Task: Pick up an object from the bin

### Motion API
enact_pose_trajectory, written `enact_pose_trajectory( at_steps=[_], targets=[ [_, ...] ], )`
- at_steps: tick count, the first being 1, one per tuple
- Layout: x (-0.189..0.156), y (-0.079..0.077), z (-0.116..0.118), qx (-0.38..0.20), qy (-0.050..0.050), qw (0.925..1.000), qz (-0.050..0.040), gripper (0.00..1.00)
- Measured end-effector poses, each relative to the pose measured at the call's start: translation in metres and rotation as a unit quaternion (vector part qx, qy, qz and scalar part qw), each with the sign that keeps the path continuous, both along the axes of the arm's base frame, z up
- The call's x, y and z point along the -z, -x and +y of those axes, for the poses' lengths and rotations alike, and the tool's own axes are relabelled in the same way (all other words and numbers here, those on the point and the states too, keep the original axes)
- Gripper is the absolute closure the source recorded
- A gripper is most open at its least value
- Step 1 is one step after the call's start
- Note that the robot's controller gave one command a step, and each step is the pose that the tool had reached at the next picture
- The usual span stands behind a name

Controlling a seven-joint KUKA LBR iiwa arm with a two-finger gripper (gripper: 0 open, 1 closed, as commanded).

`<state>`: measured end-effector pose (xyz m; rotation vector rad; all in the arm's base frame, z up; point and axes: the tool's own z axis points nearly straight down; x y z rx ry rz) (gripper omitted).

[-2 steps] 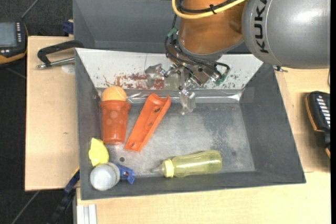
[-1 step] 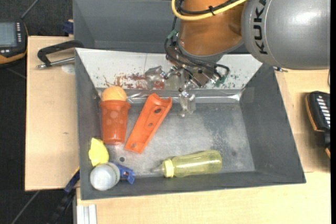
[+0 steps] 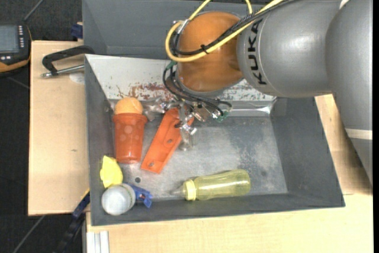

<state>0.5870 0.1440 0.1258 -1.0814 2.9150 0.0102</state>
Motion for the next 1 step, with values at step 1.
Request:
enact_pose_trajectory(
  at_steps=[1],
  targets=[
    [0.0315, -0.0079, 0.0034, -0.069, 0.002, 0.9976, -0.0002, 0.00]
  ],
)
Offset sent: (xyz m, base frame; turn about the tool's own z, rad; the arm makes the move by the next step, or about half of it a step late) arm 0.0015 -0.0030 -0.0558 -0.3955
